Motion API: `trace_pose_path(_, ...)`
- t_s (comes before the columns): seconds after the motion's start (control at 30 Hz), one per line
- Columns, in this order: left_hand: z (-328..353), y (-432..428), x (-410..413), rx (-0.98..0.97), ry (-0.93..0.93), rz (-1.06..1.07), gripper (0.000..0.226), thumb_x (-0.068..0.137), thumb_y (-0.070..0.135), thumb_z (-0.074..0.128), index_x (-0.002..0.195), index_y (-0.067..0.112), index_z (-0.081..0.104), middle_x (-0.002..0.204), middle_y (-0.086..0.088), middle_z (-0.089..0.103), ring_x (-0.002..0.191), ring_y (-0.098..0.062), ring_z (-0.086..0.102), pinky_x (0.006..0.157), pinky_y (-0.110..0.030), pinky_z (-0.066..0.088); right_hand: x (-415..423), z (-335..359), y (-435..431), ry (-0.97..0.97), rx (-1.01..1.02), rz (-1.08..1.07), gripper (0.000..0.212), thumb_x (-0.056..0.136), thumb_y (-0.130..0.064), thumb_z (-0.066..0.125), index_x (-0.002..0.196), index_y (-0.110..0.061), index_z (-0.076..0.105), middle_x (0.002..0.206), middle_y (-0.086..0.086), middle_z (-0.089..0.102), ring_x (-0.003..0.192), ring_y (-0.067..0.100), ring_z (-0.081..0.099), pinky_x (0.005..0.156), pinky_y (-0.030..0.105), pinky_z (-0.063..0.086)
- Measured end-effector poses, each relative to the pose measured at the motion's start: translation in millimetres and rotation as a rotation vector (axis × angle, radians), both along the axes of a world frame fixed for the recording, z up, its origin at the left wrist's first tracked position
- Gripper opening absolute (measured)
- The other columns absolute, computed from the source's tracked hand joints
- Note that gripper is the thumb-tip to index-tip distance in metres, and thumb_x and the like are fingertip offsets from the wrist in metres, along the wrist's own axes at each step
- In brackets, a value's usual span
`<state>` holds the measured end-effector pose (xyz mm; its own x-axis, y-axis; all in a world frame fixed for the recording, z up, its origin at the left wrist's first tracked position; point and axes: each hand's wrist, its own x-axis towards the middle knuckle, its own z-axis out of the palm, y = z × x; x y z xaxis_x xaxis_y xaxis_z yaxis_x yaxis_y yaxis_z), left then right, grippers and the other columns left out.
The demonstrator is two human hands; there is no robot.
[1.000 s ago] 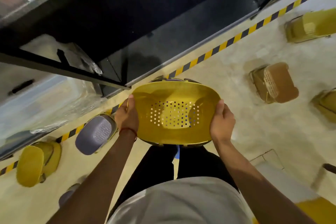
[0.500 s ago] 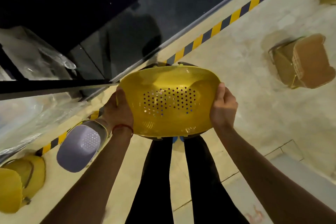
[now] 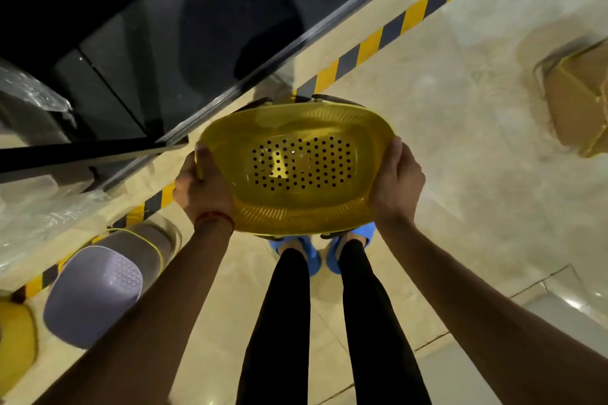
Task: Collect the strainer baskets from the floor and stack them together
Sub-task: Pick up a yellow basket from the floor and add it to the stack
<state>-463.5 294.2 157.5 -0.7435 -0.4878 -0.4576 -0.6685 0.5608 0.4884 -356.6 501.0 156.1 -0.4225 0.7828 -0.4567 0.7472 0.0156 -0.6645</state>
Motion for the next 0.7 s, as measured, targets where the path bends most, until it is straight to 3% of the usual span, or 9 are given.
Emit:
trace_pose_path(0.07, -22, -6, 3, 0.002, 0.000, -0.018, 0.048, 0.101, 0.049, 0.038, 0.125, 0.017, 0.066, 0.120, -0.014, 0.066, 0.115, -0.032, 0.056, 0.095, -0.034, 0.039, -3, -18, -1, -0.010, 0.033, 0.003, 0.042, 0.110, -0.036, 0.028, 0.092, -0.014, 0.059, 0.075, -0.009, 0.055, 0.070, 0.005, 0.050, 0.059, 0.007, 0.033)
trace_pose_path(0.13, -40, -8, 8, 0.021, 0.053, -0.030, 0.049, 0.100, 0.052, 0.036, 0.120, 0.018, 0.066, 0.114, -0.014, 0.066, 0.109, -0.029, 0.058, 0.092, -0.034, 0.040, -3, -35, -3, -0.008, 0.059, -0.003, 0.037, 0.110, -0.036, 0.028, 0.088, -0.019, 0.053, 0.071, -0.012, 0.051, 0.067, 0.004, 0.048, 0.057, 0.008, 0.031)
trace_pose_path(0.23, -55, -2, 7, 0.021, 0.047, -0.020, 0.045, 0.104, 0.044, 0.034, 0.125, 0.015, 0.062, 0.115, -0.016, 0.065, 0.103, -0.027, 0.055, 0.080, -0.022, 0.032, -3, -54, -3, 0.029, 0.093, 0.009, 0.037, 0.109, -0.037, 0.027, 0.091, -0.022, 0.056, 0.076, -0.008, 0.054, 0.071, 0.008, 0.047, 0.062, 0.013, 0.033)
trace_pose_path(0.33, -63, -1, 8, 0.000, 0.072, -0.020, 0.042, 0.105, 0.038, 0.034, 0.124, 0.014, 0.062, 0.113, -0.019, 0.066, 0.100, -0.032, 0.056, 0.074, -0.020, 0.027, -1, -66, -4, 0.034, 0.138, -0.007, 0.043, 0.109, -0.036, 0.027, 0.096, -0.013, 0.061, 0.083, -0.001, 0.058, 0.076, 0.014, 0.049, 0.065, 0.014, 0.035)
trace_pose_path(0.43, -63, -5, 20, 0.032, 0.086, -0.030, 0.038, 0.105, 0.034, 0.035, 0.119, 0.014, 0.063, 0.107, -0.015, 0.066, 0.083, -0.016, 0.047, 0.069, -0.013, 0.028, 10, -69, -8, 0.046, 0.144, 0.004, 0.047, 0.109, -0.038, 0.026, 0.108, -0.009, 0.063, 0.093, 0.005, 0.066, 0.085, 0.019, 0.059, 0.072, 0.026, 0.045)
trace_pose_path(0.5, -57, -6, 25, 0.054, 0.073, -0.026, 0.037, 0.105, 0.032, 0.036, 0.122, 0.012, 0.063, 0.109, -0.015, 0.066, 0.084, -0.017, 0.048, 0.068, -0.009, 0.028, 15, -64, -9, 0.029, 0.137, 0.034, 0.045, 0.109, -0.037, 0.026, 0.113, -0.011, 0.063, 0.100, 0.005, 0.067, 0.091, 0.020, 0.060, 0.077, 0.033, 0.050)
trace_pose_path(0.6, -44, -8, 26, 0.069, 0.082, -0.095, 0.036, 0.103, 0.033, 0.041, 0.118, 0.010, 0.063, 0.109, -0.014, 0.067, 0.096, -0.030, 0.057, 0.072, -0.017, 0.031, 15, -41, -10, -0.019, 0.116, 0.061, 0.043, 0.108, -0.036, 0.030, 0.121, -0.011, 0.062, 0.111, 0.007, 0.067, 0.100, 0.022, 0.061, 0.085, 0.034, 0.050)
trace_pose_path(0.7, -16, -10, 28, 0.063, 0.049, -0.183, 0.042, 0.092, 0.039, 0.043, 0.117, 0.010, 0.060, 0.113, -0.009, 0.066, 0.104, -0.030, 0.059, 0.082, -0.029, 0.043, 12, 0, -12, -0.047, 0.118, 0.118, 0.037, 0.107, -0.032, 0.038, 0.134, -0.011, 0.053, 0.130, 0.007, 0.060, 0.111, 0.023, 0.059, 0.091, 0.032, 0.049)
